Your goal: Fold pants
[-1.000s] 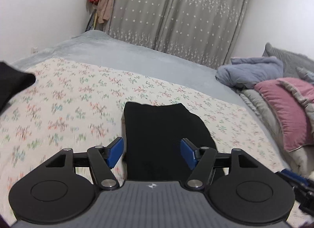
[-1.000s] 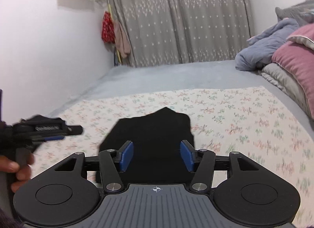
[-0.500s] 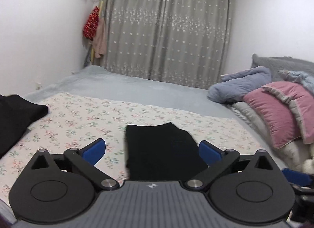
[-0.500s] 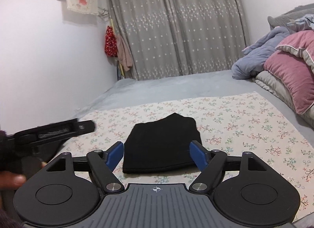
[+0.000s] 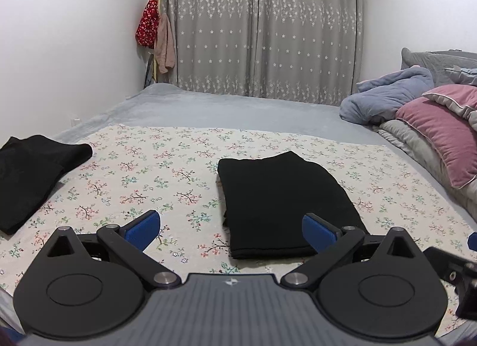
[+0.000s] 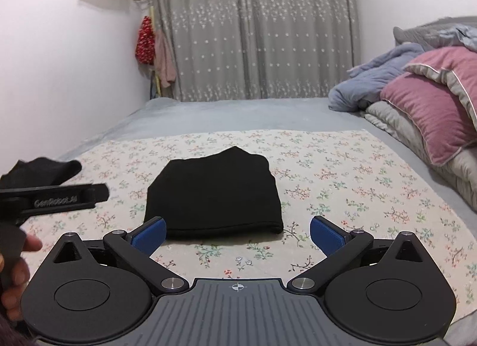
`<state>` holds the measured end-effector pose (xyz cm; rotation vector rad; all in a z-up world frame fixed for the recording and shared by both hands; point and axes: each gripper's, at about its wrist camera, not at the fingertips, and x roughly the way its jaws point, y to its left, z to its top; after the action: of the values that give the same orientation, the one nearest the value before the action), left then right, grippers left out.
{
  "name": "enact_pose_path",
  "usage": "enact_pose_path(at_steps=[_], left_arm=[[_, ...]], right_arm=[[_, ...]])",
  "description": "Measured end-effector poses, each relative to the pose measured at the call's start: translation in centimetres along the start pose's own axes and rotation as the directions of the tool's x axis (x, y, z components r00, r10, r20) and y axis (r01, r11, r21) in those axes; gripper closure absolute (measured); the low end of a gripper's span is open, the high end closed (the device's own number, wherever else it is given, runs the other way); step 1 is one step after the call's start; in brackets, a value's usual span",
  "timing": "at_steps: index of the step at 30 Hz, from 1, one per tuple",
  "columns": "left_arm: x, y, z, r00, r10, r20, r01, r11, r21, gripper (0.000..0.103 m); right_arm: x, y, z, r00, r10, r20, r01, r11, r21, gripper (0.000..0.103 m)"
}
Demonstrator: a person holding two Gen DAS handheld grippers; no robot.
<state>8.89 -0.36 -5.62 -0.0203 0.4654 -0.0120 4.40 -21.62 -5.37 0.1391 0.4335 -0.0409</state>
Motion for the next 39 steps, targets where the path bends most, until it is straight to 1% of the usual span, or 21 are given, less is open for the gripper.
enact_pose_path(at_steps=[5,14,17,22,25,39], left_arm=[[0.1,-0.4,-0.6,1.0,-0.003,-0.005,0.003,1.0,0.025,0.01],[0.5,-1.1,-1.3,1.0,-0.004,-0.018,0.005,0.999,0.044,0.01],[0.6,-1.3,-1.4,0.999,-0.005,-0.033,0.007,0.999,0.05,0.01],[0.4,-1.7,-1.5,1.0,-0.002,-0.029,0.003,0.998,0.056,0.01],[0.6,-1.8,-1.6,0.999,0.002,-0.044,0.001,0.998,0.063,0.01],[0.6,-2.1,-1.7,0.998,0.004,-0.056,0.0,0.998,0.065,0.01]], right_arm=[[0.3,0.2,-0.3,1.0,-0.029,-0.002,0.029,1.0,-0.003,0.0],[0.9,0.3,-0.7,0.999,-0.032,-0.02,0.032,0.999,-0.008,0.0],[1.0,0.4,-0.9,0.999,-0.037,-0.024,0.037,0.999,-0.009,0.0],[1.1,0.3,-1.0,0.999,-0.043,-0.026,0.042,0.999,-0.01,0.0],[1.1,0.3,-1.0,0.999,-0.043,-0.026,0.043,0.999,-0.011,0.0],[1.4,0.3,-1.4,0.998,-0.049,-0.036,0.047,0.998,-0.029,0.0]])
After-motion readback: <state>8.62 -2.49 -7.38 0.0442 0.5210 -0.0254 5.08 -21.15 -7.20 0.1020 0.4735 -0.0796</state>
